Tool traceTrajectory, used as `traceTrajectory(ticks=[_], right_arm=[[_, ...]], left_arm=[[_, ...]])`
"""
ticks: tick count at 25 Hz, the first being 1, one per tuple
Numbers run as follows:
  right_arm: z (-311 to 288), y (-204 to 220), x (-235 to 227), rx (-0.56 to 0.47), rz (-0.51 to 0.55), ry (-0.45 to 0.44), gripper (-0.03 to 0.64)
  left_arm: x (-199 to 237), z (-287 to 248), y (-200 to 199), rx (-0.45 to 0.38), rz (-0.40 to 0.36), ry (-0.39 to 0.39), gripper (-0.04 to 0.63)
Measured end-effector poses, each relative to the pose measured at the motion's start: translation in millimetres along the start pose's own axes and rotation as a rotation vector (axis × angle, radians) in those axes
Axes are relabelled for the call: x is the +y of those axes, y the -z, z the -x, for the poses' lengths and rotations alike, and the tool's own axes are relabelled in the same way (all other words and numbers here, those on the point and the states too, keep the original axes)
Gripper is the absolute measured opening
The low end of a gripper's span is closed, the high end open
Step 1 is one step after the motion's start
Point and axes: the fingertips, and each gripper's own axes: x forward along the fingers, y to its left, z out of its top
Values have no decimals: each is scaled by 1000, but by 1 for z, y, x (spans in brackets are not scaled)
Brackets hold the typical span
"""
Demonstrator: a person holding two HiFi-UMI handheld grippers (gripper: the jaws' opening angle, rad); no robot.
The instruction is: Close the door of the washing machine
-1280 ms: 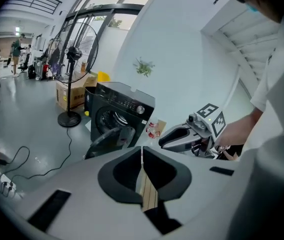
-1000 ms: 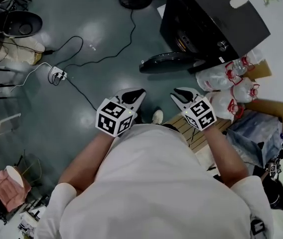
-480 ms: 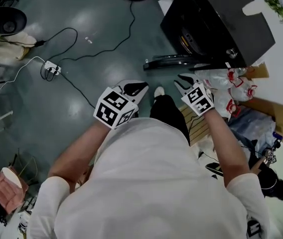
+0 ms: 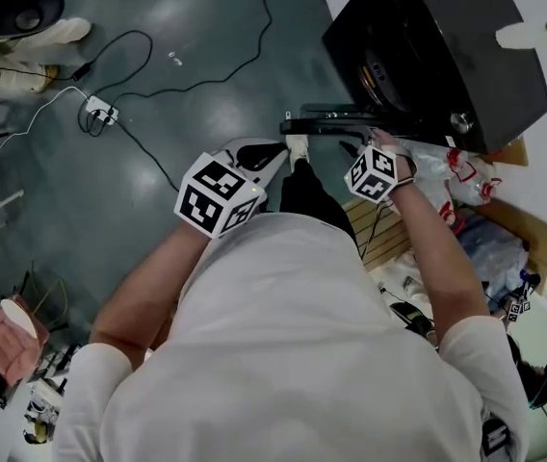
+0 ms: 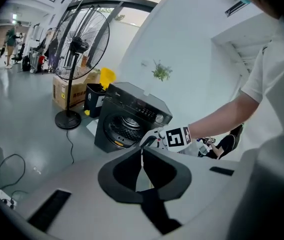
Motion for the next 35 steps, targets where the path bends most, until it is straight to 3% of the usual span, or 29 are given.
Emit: traceTrajectory(ticks=[12, 19, 35], right_arm=[[-43, 16, 0, 91, 213, -58, 107], [-54, 27, -3, 112, 249, -62, 94], [-63, 14, -41, 74, 110, -17, 81]], left_arm=[[18, -27, -17, 20, 52, -26, 21], [25, -35, -22, 29, 71, -31, 21], [36, -41, -41, 31, 66, -59, 21]])
